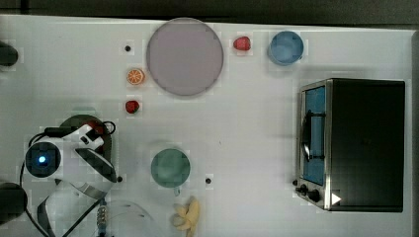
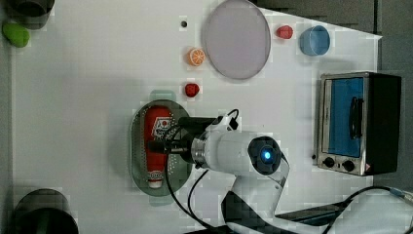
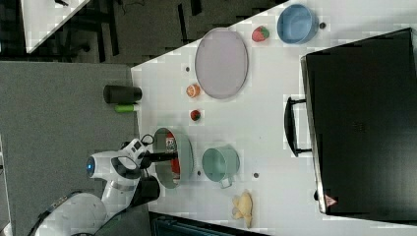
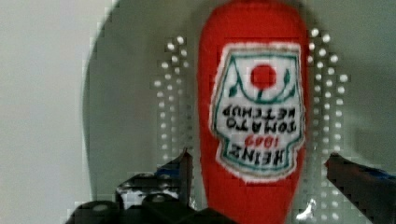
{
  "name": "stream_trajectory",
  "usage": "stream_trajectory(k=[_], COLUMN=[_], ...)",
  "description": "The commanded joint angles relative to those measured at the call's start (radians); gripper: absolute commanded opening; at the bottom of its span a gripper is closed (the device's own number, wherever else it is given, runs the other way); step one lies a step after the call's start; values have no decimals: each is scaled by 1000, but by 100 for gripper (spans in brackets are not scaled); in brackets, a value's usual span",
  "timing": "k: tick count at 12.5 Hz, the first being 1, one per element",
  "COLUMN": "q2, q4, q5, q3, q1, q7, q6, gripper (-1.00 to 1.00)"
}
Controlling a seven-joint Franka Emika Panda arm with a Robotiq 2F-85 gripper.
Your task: Pick ketchup from strainer and place it on the table
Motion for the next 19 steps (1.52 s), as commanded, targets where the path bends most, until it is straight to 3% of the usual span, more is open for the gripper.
stream_trajectory(k=[1,4,7,13,19], q2=[38,79,73,-103,-345], q4=[57,82,86,84,171], q5=[-38,-55,-57,15,324], q3=[-28,-59,-76,-8,3], q1=[29,69,91,71,-6], q7=[75,111,111,111,23], q6=[0,1,4,-119,-367], gripper=[100,91,20,19,19])
